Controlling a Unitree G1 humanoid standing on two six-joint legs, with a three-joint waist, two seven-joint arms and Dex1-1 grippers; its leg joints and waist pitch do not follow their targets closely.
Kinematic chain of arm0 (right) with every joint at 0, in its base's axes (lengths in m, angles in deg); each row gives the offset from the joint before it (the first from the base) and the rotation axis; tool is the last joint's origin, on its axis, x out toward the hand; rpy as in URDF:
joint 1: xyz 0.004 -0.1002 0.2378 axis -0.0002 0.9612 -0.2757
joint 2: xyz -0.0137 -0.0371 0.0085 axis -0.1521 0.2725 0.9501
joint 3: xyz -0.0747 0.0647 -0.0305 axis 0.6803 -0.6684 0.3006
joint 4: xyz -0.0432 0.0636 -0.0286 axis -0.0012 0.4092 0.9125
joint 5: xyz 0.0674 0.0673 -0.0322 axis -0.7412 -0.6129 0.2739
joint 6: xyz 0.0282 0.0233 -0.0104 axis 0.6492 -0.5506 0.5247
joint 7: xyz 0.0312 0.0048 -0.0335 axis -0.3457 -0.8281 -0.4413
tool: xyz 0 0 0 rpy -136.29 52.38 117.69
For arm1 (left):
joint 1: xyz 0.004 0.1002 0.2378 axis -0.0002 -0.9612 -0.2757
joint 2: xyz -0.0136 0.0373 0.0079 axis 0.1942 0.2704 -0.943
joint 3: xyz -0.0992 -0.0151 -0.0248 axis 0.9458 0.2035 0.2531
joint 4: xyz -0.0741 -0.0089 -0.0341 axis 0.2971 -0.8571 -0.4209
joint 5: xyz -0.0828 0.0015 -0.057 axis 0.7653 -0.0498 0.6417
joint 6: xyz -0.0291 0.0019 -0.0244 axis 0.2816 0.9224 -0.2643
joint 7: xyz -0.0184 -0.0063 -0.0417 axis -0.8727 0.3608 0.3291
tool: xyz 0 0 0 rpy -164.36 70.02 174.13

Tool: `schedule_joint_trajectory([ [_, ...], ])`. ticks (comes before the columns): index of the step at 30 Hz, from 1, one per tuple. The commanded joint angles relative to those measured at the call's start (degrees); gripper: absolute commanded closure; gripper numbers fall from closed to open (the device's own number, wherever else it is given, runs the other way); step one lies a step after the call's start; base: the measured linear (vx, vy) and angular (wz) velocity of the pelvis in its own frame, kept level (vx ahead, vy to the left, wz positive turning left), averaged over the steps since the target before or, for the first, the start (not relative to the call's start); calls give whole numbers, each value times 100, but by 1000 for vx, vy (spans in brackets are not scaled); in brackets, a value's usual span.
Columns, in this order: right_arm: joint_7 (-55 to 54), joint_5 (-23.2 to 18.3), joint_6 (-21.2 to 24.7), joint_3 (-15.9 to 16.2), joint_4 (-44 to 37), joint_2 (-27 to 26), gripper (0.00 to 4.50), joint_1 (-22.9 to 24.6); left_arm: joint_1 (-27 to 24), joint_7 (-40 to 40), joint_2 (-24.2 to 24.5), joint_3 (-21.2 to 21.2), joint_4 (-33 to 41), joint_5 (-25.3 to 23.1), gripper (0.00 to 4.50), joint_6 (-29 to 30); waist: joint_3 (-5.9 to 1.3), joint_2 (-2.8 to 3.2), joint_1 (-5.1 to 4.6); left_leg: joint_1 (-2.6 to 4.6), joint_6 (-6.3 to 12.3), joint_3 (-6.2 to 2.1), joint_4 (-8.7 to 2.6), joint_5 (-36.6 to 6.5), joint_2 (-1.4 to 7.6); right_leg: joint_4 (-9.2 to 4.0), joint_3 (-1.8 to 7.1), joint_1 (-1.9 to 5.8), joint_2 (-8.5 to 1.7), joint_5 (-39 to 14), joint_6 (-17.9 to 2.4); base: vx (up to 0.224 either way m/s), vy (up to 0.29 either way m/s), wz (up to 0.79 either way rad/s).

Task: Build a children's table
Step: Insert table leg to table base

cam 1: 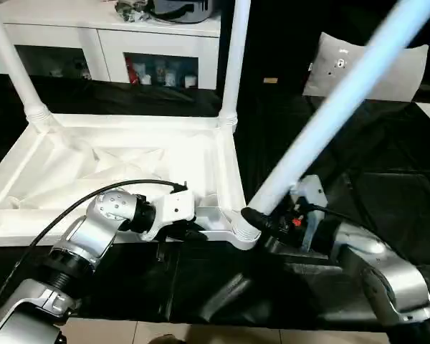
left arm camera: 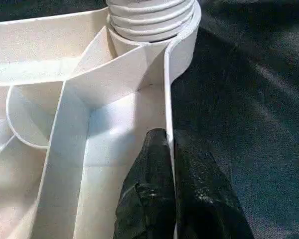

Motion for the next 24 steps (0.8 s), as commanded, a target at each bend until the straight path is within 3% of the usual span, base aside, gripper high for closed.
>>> schedule_joint_trajectory([
  [1, 175, 512, 273, 429, 664, 256, 261, 114, 161, -47, -16, 69, 108, 13, 450, -127, -182, 4, -24, 231, -456, -382, -598, -2303, 768, -568, 320, -54, -717, -1349, -1385, 0, 0, 0],
  [2, 175, 512, 273, 429, 664, 256, 261, 114, 161, -47, -16, 69, 108, 13, 450, -127, -182, 4, -24, 231, -456, -382, -598, -2303, 768, -568, 320, -54, -717, -1349, -1385, 0, 0, 0],
  [3, 363, 595, 269, 608, 756, 354, 261, 49, 160, -30, -17, 53, 146, 7, 450, -120, -182, 9, -31, 249, -555, -422, -608, -2514, 776, -583, 323, -64, -723, -1751, -1284, 0, 0, 0],
  [6, 569, 689, 218, 815, 874, 445, 261, -27, 190, -2, -21, 33, 118, -4, 450, -155, -155, -2, -55, 270, -586, -413, -662, -2514, 782, -574, 315, -104, -664, -1484, -1225, 0, 0, 0],
  [9, 710, 732, 194, 973, 902, 523, 261, -81, 252, 21, -40, 12, 99, -14, 450, -169, -131, -24, -36, 259, -404, -367, -673, -2118, 777, -587, 326, -70, -686, -866, -1276, 0, 0, 0],
  [12, 818, 708, 241, 1020, 835, 561, 261, -66, 396, 50, -68, 13, -30, -21, 450, -223, -81, -26, -36, 266, -341, -364, -687, -2187, 780, -609, 330, -91, -673, -1008, -1273, 0, 0, 0],
  [14, 919, 690, 260, 1063, 766, 616, 261, -33, 533, 74, -94, 9, -171, -38, 450, -310, -44, -25, -4, 332, -491, -383, -691, -2599, 797, -668, 360, -146, -704, -1646, -1204, 0, 0, 0],
  [16, 969, 711, 252, 1087, 775, 627, 261, -41, 746, 86, -148, 27, -406, -60, 450, -399, -11, -26, -7, 332, -556, -401, -711, -2754, 799, -695, 368, -173, -697, -1885, -1126, 0, 0, 0],
  [21, 966, 503, 411, 973, 724, 481, 261, -97, 923, 45, -155, 62, -628, -111, 450, -488, 11, -21, 10, 333, -735, -459, -755, -3133, 819, -727, 381, -208, -724, -2291, -972, 0, 0, 0],
  [24, 783, 503, 454, 894, 772, 364, 261, -161, 769, -49, -110, 128, -461, -66, 450, -316, -10, -24, -12, 317, -811, -471, -796, -3113, 820, -711, 362, -195, -721, -2087, -970, 0, 0, 0],
])
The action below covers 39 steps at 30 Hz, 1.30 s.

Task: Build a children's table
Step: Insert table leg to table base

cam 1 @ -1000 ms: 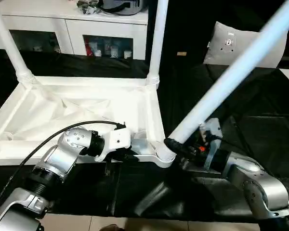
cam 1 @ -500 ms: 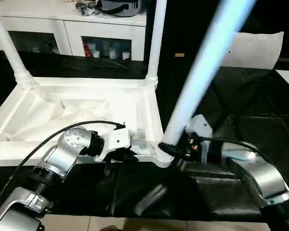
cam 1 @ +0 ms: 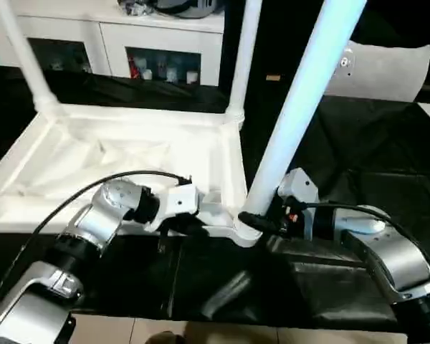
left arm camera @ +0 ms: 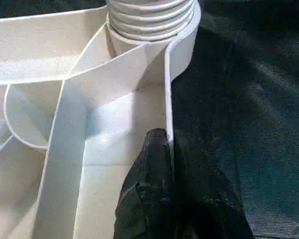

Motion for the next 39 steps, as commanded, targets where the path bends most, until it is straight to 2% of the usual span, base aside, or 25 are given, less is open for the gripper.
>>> schedule_joint_trajectory([
  [1, 97, 154, 580, 557, 571, -23, 261, 316, 207, -338, 4, 246, 234, -16, 450, 11, -140, 52, -80, 275, -812, -492, -675, -3064, 824, -539, 350, -203, -706, -1956, -1015, 0, 0, 0],
  [3, -109, 86, 655, 442, 609, -171, 261, 289, 40, -519, 59, 312, 461, -38, 450, 279, -140, 54, -113, 261, -822, -474, -698, -2919, 825, -517, 345, -199, -697, -1646, -1076, 0, 0, 0],
  [5, -343, 127, 695, 368, 645, -282, 261, 259, -129, -662, 127, 378, 724, -60, 450, 595, -129, 41, -140, 241, -811, -467, -686, -2910, 821, -530, 350, -198, -724, -1717, -1116, 0, 0, 0],
  [6, -638, 212, 730, 287, 704, -416, 261, 229, -406, -777, 176, 515, 1237, 36, 450, 1056, -137, 51, -151, 241, -825, -472, -682, -2883, 825, -527, 355, -192, -734, -1783, -1121, 0, 0, 0],
  [7, -748, 254, 738, 259, 736, -469, 261, 214, -514, -824, 178, 575, 1460, 87, 450, 1282, -133, 31, -190, 210, -813, -473, -692, -2864, 822, -525, 349, -187, -723, -1812, -1124, 0, 0, 0],
  [8, -891, 299, 747, 224, 788, -548, 261, 183, -688, -920, 168, 641, 1839, 124, 450, 1622, -136, 42, -198, 205, -822, -484, -691, -2866, 825, -517, 343, -182, -724, -1832, -1116, 0, 0, 0],
  [10, -967, 335, 756, 197, 820, -601, 261, 163, -793, -984, 160, 676, 2072, 142, 450, 1831, -139, 38, -251, 192, -845, -473, -703, -2883, 814, -511, 331, -192, -694, -1830, -1085, 0, 0, 0],
  [11, -1171, 394, 753, 126, 917, -740, 261, 80, -1016, -1151, 92, 732, 2609, 159, 450, 2305, -175, 22, -283, 157, -822, -466, -710, -2725, 809, -485, 313, -152, -679, -1602, -1086, 0, 0, 0],
  [12, -1205, 404, 752, 113, 933, -764, 261, 66, -1052, -1179, 81, 741, 2697, 161, 450, 2383, -186, 41, -323, 98, -796, -467, -729, -2385, 816, -431, 289, -109, -678, -1042, -1170, 28, 28, -19],
  [14, -1354, 417, 789, 50, 1024, -884, 261, -38, -1186, -1326, -10, 751, 3086, 157, 450, 2757, -204, 40, -354, 116, -703, -418, -714, -2148, 797, -420, 278, -112, -641, -616, -1200, 14, 14, -10],
  [15, -1480, 451, 808, 23, 1133, -969, 261, -161, -1333, -1564, -206, 742, 3615, 122, 450, 3308, -239, 2, -395, 125, -629, -389, -679, -1945, 794, -395, 277, -71, -658, -346, -1309, 0, 0, 0],
  [16, -1485, 453, 808, 23, 1138, -973, 261, -167, -1339, -1576, -217, 742, 3640, 120, 450, 3335, -214, 5, -393, 108, -559, -384, -667, -1864, 797, -422, 290, -69, -677, -323, -1343, 0, 0, 0],
  [17, -1488, 455, 806, 23, 1149, -976, 261, -178, -1345, -1599, -237, 740, 3671, 109, 450, 3369, -207, -1, -368, 137, -447, -343, -637, -1836, 784, -472, 304, -95, -666, -459, -1349, 0, 0, 0],
  [20, -1544, 444, 808, 7, 1268, -1034, 261, -302, -1353, -1869, -488, 692, 4062, 12, 450, 3878, -245, -70, -364, 135, -198, -313, -591, -1480, 791, -457, 309, -42, -668, -261, -1455, 0, 0, 0],
  [21, -1556, 426, 819, -7, 1299, -1053, 261, -331, -1338, -1944, -555, 668, 4178, -8, 450, 4042, -241, -47, -340, 130, -77, -300, -574, -1216, 782, -455, 302, -28, -661, -62, -1521, 0, 0, 0],
  [22, -1564, 409, 826, -22, 1328, -1070, 261, -353, -1311, -2001, -610, 642, 4263, -27, 450, 4170, -257, -61, -345, 119, -38, -296, -567, -1135, 778, -442, 295, -7, -653, 23, -1535, 0, 0, 0],
  [26, -1569, 411, 816, -33, 1421, -1112, 261, -398, -1267, -2103, -544, 526, 4383, -132, 450, 4341, -288, -67, -338, 130, 171, -280, -531, -798, 773, -388, 265, 16, -624, 536, -1643, 0, 0, 0],
  [27, -1585, 431, 807, -30, 1454, -1125, 261, -415, -1268, -2148, -520, 503, 4424, -159, 450, 4408, -284, -68, -341, 127, 219, -276, -524, -798, 768, -392, 263, 18, -623, 520, -1661, 0, 0, 0],
  [28, -1615, 449, 812, -36, 1519, -1151, 261, -447, -1272, -2204, -485, 480, 4456, -201, 450, 4458, -302, -51, -339, 133, 210, -280, -520, -847, 773, -393, 262, 27, -628, 435, -1681, 0, 0, 0],
  [31, -1652, 427, 792, -109, 1630, -1213, 261, -498, -1267, -2278, -446, 461, 4451, -263, 450, 4445, -284, -54, -351, 135, 108, -287, -538, -1078, 776, -421, 264, 21, -621, 52, -1672, 0, 0, 0],
  [32, -1637, 401, 775, -144, 1676, -1238, 226, -519, -1264, -2290, -430, 457, 4436, -279, 450, 4418, -286, -52, -356, 137, 41, -293, -545, -1151, 779, -422, 264, 19, -613, -66, -1648, 0, 0, 0],
  [35, -1635, 392, 656, -177, 1758, -1268, 205, -547, -1239, -2394, -440, 477, 4429, -317, 450, 4436, -303, -50, -366, 153, -102, -292, -546, -1309, 773, -420, 262, 7, -604, -224, -1618, 0, 0, 0],
  [36, -1641, 398, 596, -184, 1785, -1278, 181, -551, -1228, -2435, -439, 487, 4419, -319, 450, 4428, -317, -42, -354, 172, -126, -283, -527, -1262, 769, -422, 264, -1, -605, -148, -1634, 0, 0, 0],
  [39, -1624, 421, 399, -207, 1842, -1283, 161, -526, -1194, -2518, -407, 558, 4292, -275, 450, 4196, -341, -53, -337, 171, -54, -263, -507, -954, 761, -367, 249, 13, -583, 364, -1657, 0, 0, 0],
])
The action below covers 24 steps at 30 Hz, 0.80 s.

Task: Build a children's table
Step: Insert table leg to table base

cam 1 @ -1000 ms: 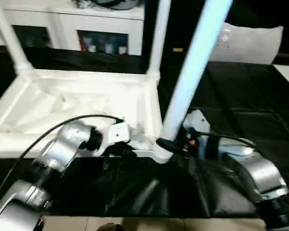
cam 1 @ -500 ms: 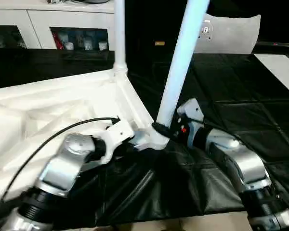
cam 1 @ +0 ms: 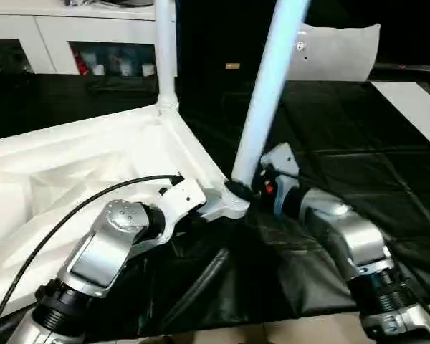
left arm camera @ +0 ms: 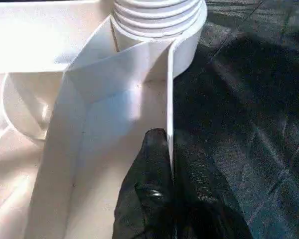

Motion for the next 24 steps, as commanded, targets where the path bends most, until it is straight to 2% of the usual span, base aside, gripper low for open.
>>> schedule_joint_trajectory([
  [1, -98, 279, 45, 130, 530, 78, 161, 282, 283, -102, 0, 162, 311, 125, 450, -516, -357, 89, 69, 173, 12, -353, -450, -844, 737, -331, 260, 132, -545, 359, -1550, 0, 0, 0],
  [2, -98, 279, 45, 130, 530, 78, 144, 282, 283, -102, 0, 162, 311, 125, 450, -516, -365, 84, 72, 172, 33, -346, -440, -789, 730, -319, 257, 136, -543, 441, -1562, 0, 0, 0],
  [3, -74, 288, -106, 109, 511, 97, 130, 332, 291, -21, 41, 179, 193, 178, 450, -895, -371, 86, 83, 169, 98, -351, -432, -685, 733, -306, 251, 147, -542, 586, -1574, 0, 0, 0],
  [6, -5, 267, -204, 91, 441, 137, 116, 401, 281, 37, 59, 206, 107, 228, 450, -1140, -389, 95, 108, 174, 193, -340, -405, -567, 724, -290, 244, 153, -539, 734, -1590, 0, 0, 0],
  [7, 74, 234, -303, 62, 369, 173, 98, 470, 260, 88, 64, 236, 53, 288, 450, -1230, -409, 102, 128, 183, 229, -335, -384, -405, 728, -266, 237, 160, -535, 957, -1634, 0, 0, 0],
  [8, 133, 206, -356, 46, 322, 195, 86, 509, 254, 99, 64, 252, 13, 309, 450, -1270, -428, 74, 155, 167, 302, -324, -356, -244, 723, -227, 236, 171, -532, 1190, -1626, 0, 0, 0],
  [9, 301, 131, -504, 0, 170, 272, 78, 629, 236, 188, 100, 256, -111, 357, 450, -1465, -425, 87, 178, 166, 384, -321, -346, -151, 724, -219, 228, 160, -536, 1312, -1646, 0, 0, 0],
  [10, 459, 92, -675, -34, 32, 372, 72, 745, 230, 275, 156, 227, -230, 372, 450, -1632, -413, 106, 190, 152, 428, -317, -342, -183, 724, -222, 227, 161, -537, 1269, -1643, 0, 0, 0],
  [13, 646, 45, -853, -84, -122, 503, 44, 880, 243, 435, 263, 154, -390, 371, 450, -1884, -401, 103, 227, 157, 431, -314, -347, -384, 727, -244, 218, 159, -538, 1012, -1627, 0, 0, 0],
  [15, 806, -1, -1068, -199, -199, 665, 31, 1010, 259, 642, 351, 123, -595, 452, 450, -2118, -392, 129, 237, 170, 371, -307, -355, -542, 736, -263, 210, 141, -542, 781, -1658, 0, 0, 0],
  [16, 865, -17, -1154, -246, -212, 726, 22, 1052, 265, 728, 384, 111, -676, 494, 450, -2211, -394, 120, 233, 186, 313, -305, -363, -645, 744, -264, 208, 143, -539, 671, -1656, 0, 0, 0],
  [18, 941, -16, -1282, -303, -210, 830, 3, 1088, 296, 830, 441, 87, -840, 523, 450, -2412, -392, 123, 241, 172, 278, -312, -368, -699, 737, -270, 200, 148, -543, 573, -1651, 0, 0, 0],
  [21, 1147, -87, -1468, -395, -250, 979, 3, 1121, 314, 1074, 528, 44, -1064, 580, 450, -2702, -386, 148, 249, 184, 265, -306, -370, -782, 738, -281, 191, 130, -543, 482, -1642, 0, 0, 0],
  [24, 1296, -167, -1543, -445, -310, 1041, 3, 1124, 317, 1228, 573, 10, -1155, 610, 450, -2847, -385, 141, 272, 191, 249, -297, -375, -875, 750, -286, 186, 131, -558, 372, -1647, 0, 0, 0],
])
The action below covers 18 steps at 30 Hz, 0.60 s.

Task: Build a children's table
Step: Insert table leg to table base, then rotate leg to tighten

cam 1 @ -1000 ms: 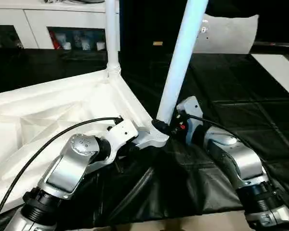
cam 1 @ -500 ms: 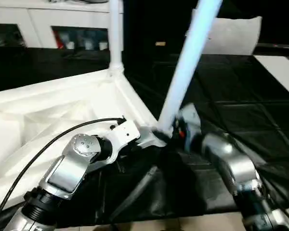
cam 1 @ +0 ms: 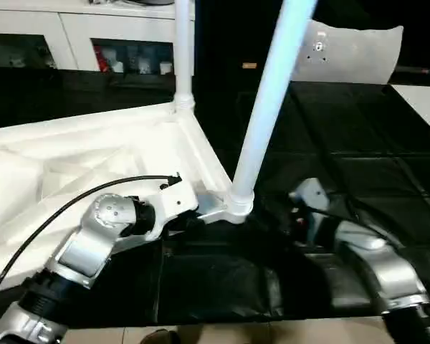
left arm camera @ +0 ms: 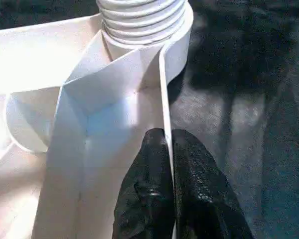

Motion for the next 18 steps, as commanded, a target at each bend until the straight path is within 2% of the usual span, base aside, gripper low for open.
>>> schedule_joint_trajectory([
  [1, 301, -204, -98, -112, -243, 106, 3, 6, 146, 318, -3, -64, 42, 209, 450, -484, -397, 67, 17, 259, 248, -298, -421, -952, 699, -330, 269, 162, -548, 309, -1654, 0, 0, 0],
  [3, 445, -268, -101, -108, -298, 154, 3, -23, 159, 421, 40, -129, -32, 187, 450, -597, -399, 66, 38, 266, 263, -292, -420, -967, 714, -326, 263, 157, -554, 281, -1639, 0, 0, 0],
  [6, 789, -197, -277, 73, -199, 262, 3, -184, 211, 625, 76, -306, -232, 120, 450, -888, -404, 97, 63, 275, 191, -293, -427, -1003, 723, -314, 237, 140, -545, 210, -1647, 0, 0, 0],
  [7, 918, -187, -293, 148, -144, 277, 3, -234, 231, 651, 57, -343, -252, 112, 450, -928, -402, 75, 58, 274, 150, -291, -434, -1087, 719, -318, 231, 144, -543, 116, -1643, 0, 0, 0],
  [11, 1266, -223, -202, 322, -35, 268, 3, -356, 251, 722, 13, -418, -236, 108, 450, -990, -399, 98, 68, 273, 42, -304, -450, -1258, 725, -328, 230, 143, -563, -106, -1615, 0, 0, 0],
  [14, 1430, -222, -183, 403, 169, 226, 3, -512, 254, 812, -5, -484, -220, 85, 450, -1072, -402, 72, 76, 270, 1, -304, -454, -1295, 723, -325, 228, 136, -570, -175, -1609, 0, 0, 0],
  [16, 1470, -223, -185, 407, 190, 224, 31, -524, 255, 829, -9, -484, -234, 81, 450, -1099, -398, 84, 111, 281, -42, -297, -460, -1307, 732, -339, 235, 125, -573, -260, -1545, 0, 0, 0],
  [17, 1686, -129, -230, 546, 359, 253, 38, -627, 267, 848, -19, -512, -274, 63, 450, -1174, -399, 41, 105, 281, -26, -287, -456, -1303, 726, -340, 232, 122, -569, -246, -1548, 0, 0, 0],
  [18, 1719, -117, -232, 569, 385, 258, 44, -644, 271, 849, -18, -518, -281, 62, 450, -1184, -398, 56, 116, 268, -1, -288, -447, -1255, 720, -339, 235, 130, -586, -243, -1558, 0, 0, 0],
])
